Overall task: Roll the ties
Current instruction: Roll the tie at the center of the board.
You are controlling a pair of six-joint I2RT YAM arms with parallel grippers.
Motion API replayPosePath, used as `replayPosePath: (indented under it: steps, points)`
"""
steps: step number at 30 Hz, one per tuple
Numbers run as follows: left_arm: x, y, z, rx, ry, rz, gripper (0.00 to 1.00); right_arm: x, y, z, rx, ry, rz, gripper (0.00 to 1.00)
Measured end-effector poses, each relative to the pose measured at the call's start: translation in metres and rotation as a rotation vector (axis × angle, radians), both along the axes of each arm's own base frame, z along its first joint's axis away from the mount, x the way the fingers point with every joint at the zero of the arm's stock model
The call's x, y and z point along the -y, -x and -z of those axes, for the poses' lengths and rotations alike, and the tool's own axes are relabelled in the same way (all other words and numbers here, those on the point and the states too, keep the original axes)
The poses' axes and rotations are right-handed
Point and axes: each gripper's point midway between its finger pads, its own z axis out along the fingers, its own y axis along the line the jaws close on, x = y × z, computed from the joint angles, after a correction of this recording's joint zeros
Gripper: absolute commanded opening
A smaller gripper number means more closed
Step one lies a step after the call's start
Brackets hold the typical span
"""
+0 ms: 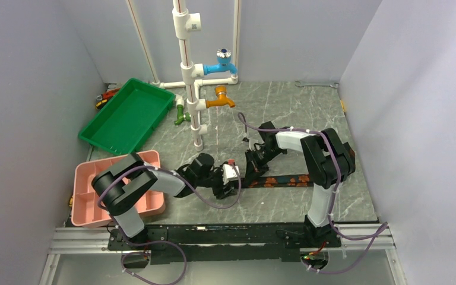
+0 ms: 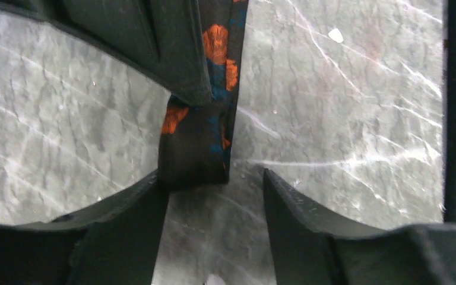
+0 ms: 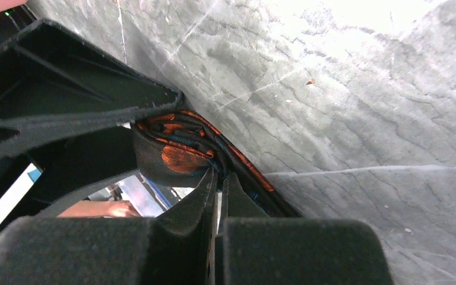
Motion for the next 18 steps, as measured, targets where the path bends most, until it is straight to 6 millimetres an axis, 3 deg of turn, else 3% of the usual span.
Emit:
replayPosePath:
  steps: [5,11,13,18]
  points:
    - [-0.008,0.007,0.000,-0.020,0.112,-0.006,0.71,0.000,0.000,0.001,-0.004,0.001,0.000,0.00]
    - [0.007,0.001,-0.001,-0.055,0.232,-0.017,0.65,0.000,0.000,0.002,-0.004,0.005,0.001,0.00]
    - [0.014,-0.001,-0.002,-0.070,0.261,-0.021,0.59,0.000,0.000,0.002,-0.003,0.004,0.003,0.00]
    - [0.025,-0.009,-0.002,-0.088,0.314,-0.045,0.31,0.000,0.000,0.002,-0.001,0.003,0.012,0.00]
